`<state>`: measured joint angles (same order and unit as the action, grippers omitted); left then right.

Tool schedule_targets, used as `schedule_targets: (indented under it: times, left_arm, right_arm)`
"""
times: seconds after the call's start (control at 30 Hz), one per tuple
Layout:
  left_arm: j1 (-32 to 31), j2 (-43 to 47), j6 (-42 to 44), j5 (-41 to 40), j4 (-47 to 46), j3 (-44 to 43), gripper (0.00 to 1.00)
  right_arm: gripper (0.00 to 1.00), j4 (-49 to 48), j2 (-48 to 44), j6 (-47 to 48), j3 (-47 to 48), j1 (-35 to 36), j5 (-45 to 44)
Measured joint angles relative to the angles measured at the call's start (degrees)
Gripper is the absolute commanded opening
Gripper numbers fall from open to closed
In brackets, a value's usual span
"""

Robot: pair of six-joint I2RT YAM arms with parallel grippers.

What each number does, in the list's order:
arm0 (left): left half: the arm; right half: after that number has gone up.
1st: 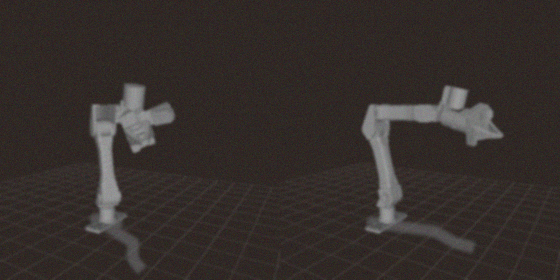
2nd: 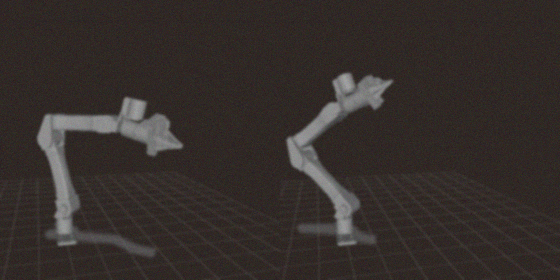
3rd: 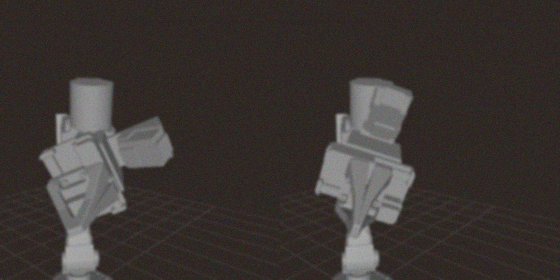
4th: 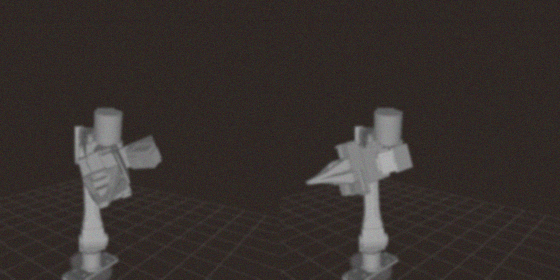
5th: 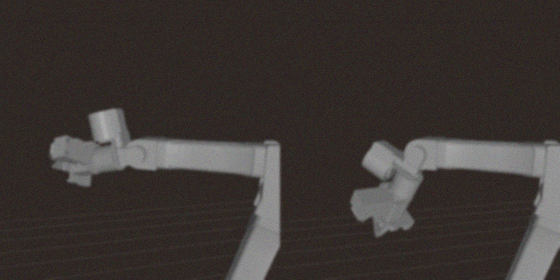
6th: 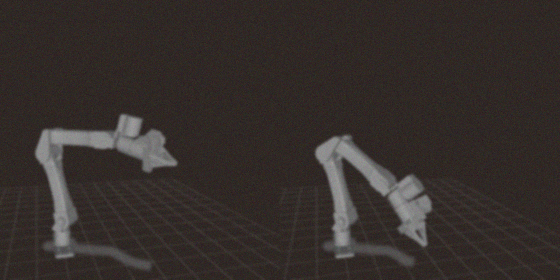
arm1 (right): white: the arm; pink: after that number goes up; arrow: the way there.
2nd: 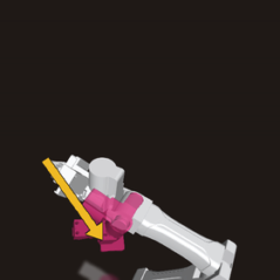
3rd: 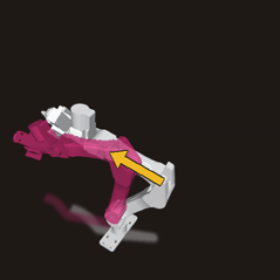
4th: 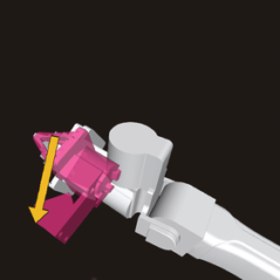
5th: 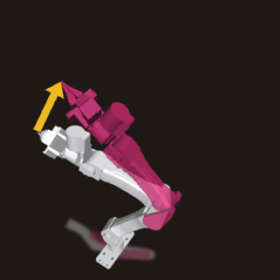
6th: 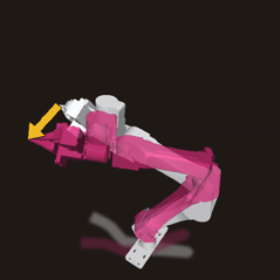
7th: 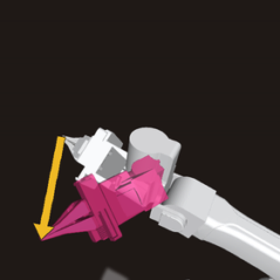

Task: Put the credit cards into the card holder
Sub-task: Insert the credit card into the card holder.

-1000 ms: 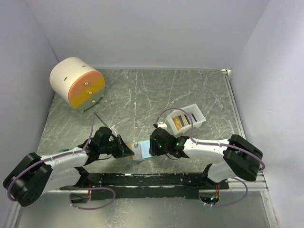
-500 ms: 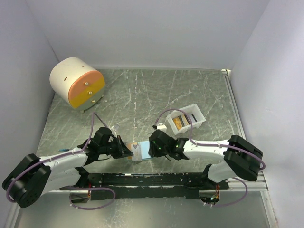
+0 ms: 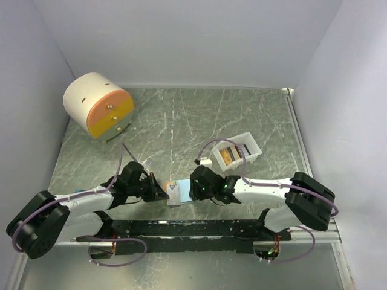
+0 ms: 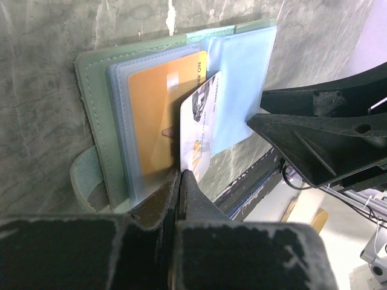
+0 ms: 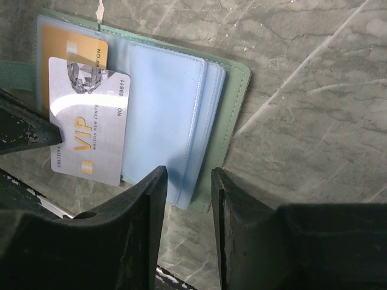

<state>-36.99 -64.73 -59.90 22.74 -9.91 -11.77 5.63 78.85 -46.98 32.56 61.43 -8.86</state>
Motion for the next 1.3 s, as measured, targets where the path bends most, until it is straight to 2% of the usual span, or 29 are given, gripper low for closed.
schedule_targets:
  times: [0.63, 1.3]
  left_arm:
    - [-0.02, -0.22, 1.18, -3.63, 1.73, -1.66, 0.07]
    - [0.00, -4.96, 0.96, -2.84, -4.13, -1.66, 0.07]
  right_arm:
    - [0.36, -0.61, -0.22, 0.00, -0.44, 0.04, 0.00]
    - [0.36, -0.68, -0.17, 0.00, -0.44, 0.04, 0.07]
